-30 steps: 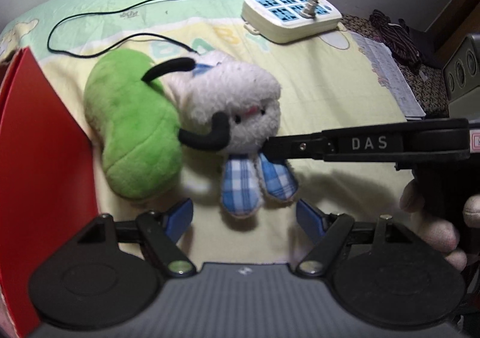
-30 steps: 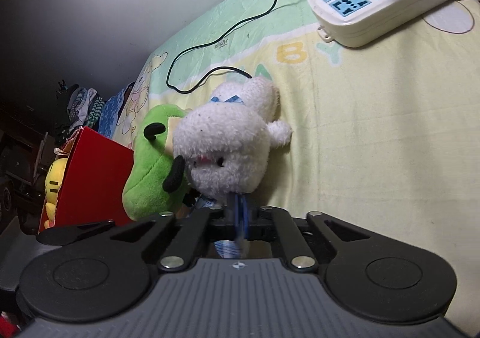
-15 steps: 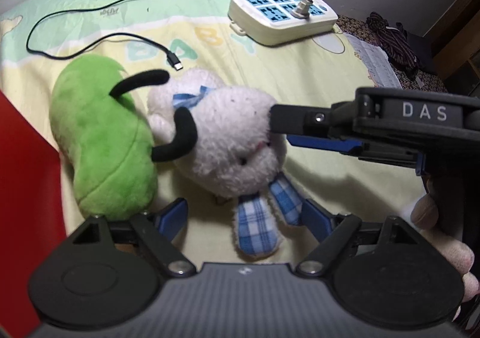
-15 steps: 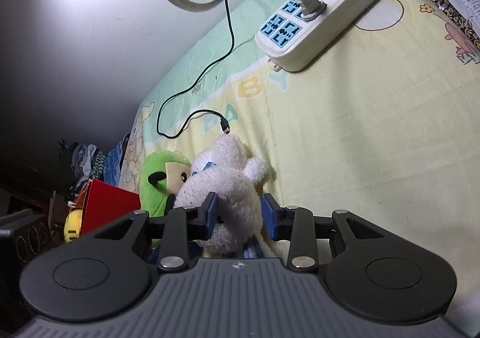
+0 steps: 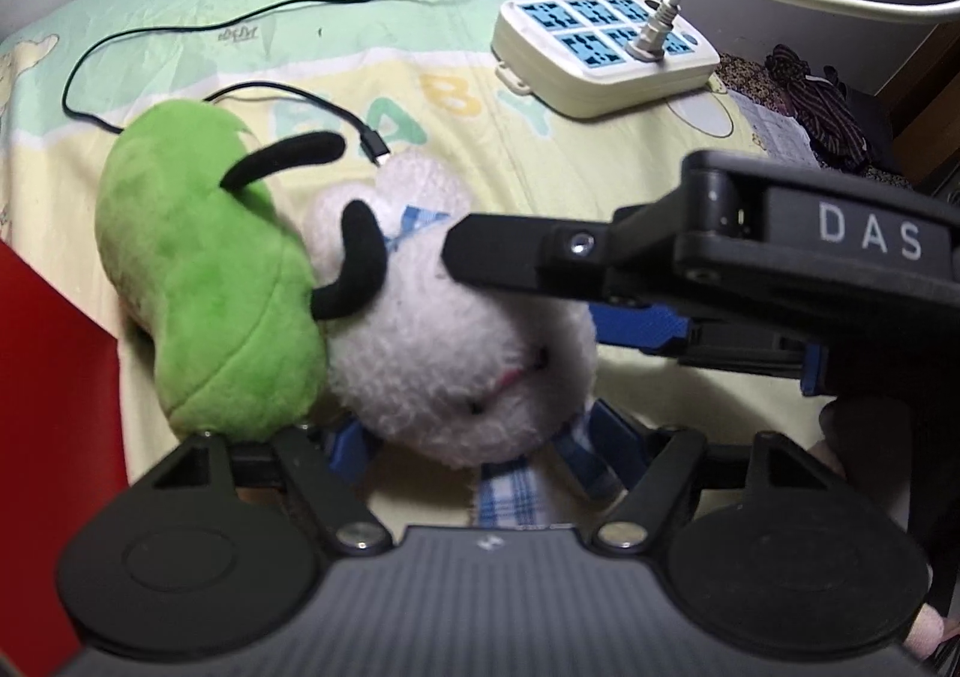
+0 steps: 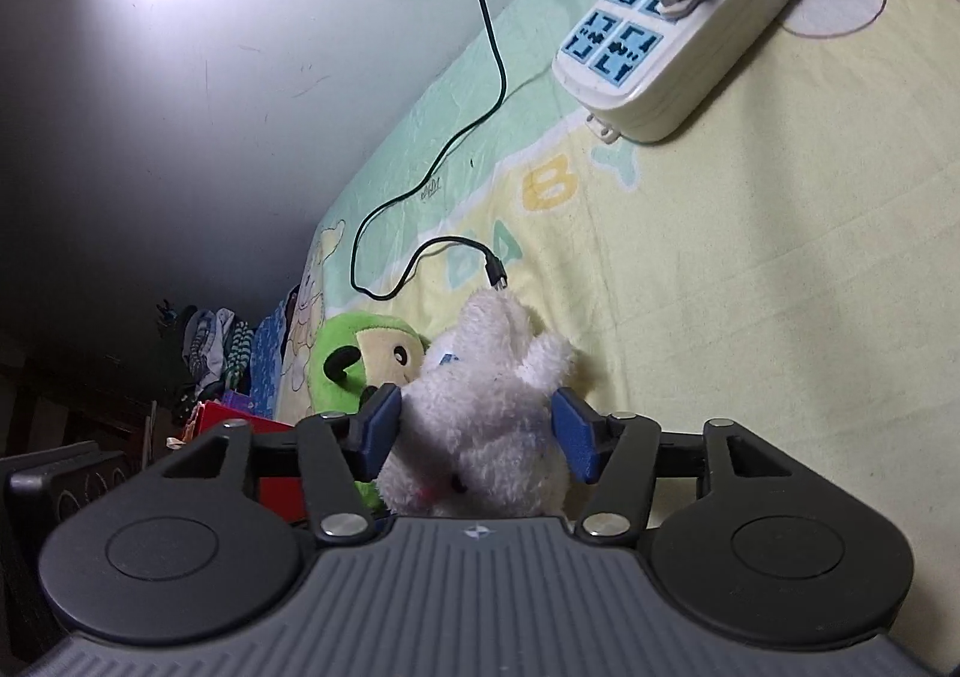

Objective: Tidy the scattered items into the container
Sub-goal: 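Lift the white plush with the right gripper and carry it to the box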

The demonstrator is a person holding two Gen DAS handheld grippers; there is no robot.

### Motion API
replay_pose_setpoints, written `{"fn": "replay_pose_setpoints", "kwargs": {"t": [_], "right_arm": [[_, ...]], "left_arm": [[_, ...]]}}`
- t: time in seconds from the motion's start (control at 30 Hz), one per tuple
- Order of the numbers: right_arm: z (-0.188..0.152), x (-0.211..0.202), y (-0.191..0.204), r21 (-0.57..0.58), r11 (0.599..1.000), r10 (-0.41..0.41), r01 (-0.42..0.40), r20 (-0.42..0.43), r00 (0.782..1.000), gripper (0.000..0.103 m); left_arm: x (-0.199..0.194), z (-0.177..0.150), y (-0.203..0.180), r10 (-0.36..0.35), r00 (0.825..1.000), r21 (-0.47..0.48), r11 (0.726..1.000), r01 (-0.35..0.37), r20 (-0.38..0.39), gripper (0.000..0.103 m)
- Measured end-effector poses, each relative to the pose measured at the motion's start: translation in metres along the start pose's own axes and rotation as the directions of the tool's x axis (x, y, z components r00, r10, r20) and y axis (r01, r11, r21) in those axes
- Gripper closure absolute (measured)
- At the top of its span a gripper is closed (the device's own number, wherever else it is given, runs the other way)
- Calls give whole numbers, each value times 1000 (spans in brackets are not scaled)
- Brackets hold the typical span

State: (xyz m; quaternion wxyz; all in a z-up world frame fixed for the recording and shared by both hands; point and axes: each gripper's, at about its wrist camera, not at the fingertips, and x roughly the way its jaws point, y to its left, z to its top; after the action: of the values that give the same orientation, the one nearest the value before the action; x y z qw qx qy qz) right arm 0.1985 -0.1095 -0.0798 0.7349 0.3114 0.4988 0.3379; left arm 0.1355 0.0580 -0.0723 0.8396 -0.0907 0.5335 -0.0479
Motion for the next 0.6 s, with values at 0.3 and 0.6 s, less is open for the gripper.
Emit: {"fn": "replay_pose_setpoints", "kwargs": {"t": [0.3,0.6], "right_arm": [[-11,-16,-14,90,995,41,-36,-49,998,48],[-42,-69,-19,140,990,-15,24,-62,998,48]], "left_arm": [[-5,-5,-4,-52,998,17,998,52,-30,31],[-20,-40,-42,-132,987,110,984,142,-90,31]]}}
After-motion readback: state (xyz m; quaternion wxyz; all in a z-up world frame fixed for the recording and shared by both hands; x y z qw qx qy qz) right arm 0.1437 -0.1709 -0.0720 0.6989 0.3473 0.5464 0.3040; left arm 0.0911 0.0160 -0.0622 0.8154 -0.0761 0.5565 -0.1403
